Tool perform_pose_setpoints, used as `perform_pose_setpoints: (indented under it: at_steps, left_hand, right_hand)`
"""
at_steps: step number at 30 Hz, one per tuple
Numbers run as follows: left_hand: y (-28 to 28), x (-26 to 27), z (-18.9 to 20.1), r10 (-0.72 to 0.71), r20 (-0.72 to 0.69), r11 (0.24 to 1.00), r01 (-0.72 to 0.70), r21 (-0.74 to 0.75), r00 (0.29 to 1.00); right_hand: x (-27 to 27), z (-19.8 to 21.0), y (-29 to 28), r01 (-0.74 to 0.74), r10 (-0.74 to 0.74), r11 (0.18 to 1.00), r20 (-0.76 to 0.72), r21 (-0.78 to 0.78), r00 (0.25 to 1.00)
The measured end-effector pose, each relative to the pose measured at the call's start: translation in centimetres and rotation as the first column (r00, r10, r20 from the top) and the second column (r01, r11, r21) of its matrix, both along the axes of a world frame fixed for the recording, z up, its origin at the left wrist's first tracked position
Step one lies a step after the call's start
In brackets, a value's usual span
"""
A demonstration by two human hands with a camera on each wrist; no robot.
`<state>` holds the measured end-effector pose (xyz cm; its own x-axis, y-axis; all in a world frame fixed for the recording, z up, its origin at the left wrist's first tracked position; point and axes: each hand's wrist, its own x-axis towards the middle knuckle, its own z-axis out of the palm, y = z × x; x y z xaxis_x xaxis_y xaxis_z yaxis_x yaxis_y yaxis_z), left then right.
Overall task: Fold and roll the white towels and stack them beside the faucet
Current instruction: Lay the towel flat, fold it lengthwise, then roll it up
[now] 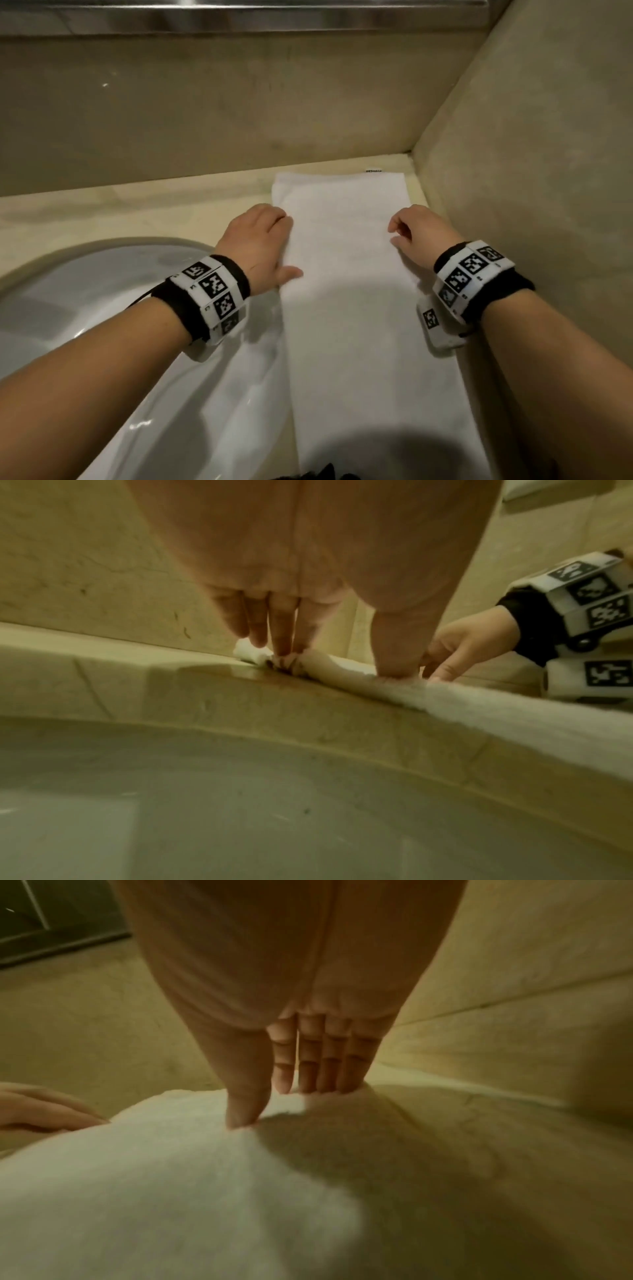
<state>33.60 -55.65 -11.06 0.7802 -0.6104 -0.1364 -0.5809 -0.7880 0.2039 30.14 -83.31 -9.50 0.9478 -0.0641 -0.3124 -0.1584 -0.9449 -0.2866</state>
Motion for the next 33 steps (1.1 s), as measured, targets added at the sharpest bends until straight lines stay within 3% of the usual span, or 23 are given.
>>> perform_pose_setpoints:
  at_steps: [5, 11, 14, 18, 21, 23, 26, 29, 33]
  left_hand:
    - [-0.4, -0.7, 0.0, 0.037, -0.036, 0.999, -0.038, -0.032, 0.999]
    - [-0.5, -2.5, 0.1, -0.02, -0.063, 0.996, 0.015, -0.084, 0.998]
    - [-0.1, -3.0, 0.4, 0.044, -0.134, 0.979, -0.069, -0.19, 0.99]
    - [0.4, -2.6, 1.5, 0.176, -0.3, 0.88, -0.286, -0.379, 0.938]
    - [0.4, -2.3, 2.5, 0.22, -0.49, 0.783, -0.452, -0.428, 0.843]
    - [0.4, -2.3, 2.8, 0.223, -0.533, 0.778, -0.478, -0.406, 0.816]
    - [0.3, -2.5, 3.1, 0.236, -0.541, 0.785, -0.486, -0.384, 0.807]
    - [-0.1, -1.6, 4.3, 0.269, -0.476, 0.776, -0.481, -0.407, 0.837]
    - [-0.4, 3.4, 6.9, 0.394, -0.352, 0.681, -0.527, -0.509, 0.849]
  right_hand:
    - [-1.4, 0.2, -0.3, -0.107, 0.105, 0.992, -0.032, -0.072, 0.994]
    - [-1.5, 1.0, 0.0, -0.204, 0.197, 0.974, -0.077, -0.101, 0.977]
    - [-2.0, 1.5, -0.3, -0.256, 0.249, 0.961, -0.078, -0.106, 0.965]
    - [-2.6, 3.1, -0.8, -0.073, 0.061, 0.989, 0.099, 0.127, 0.993]
    - [-2.8, 3.6, -0.7, 0.017, -0.035, 0.975, 0.078, 0.223, 0.996]
    - [-2.9, 3.5, -0.8, 0.098, -0.091, 0.95, -0.035, 0.297, 0.995]
    - [-3.3, 2.7, -0.8, 0.149, -0.096, 0.944, -0.186, 0.294, 0.978]
    - [-2.4, 3.4, -0.4, 0.248, -0.256, 0.849, -0.048, 0.466, 0.965]
    - [1.7, 6.8, 0.1, 0.253, -0.448, 0.718, 0.152, 0.648, 0.881]
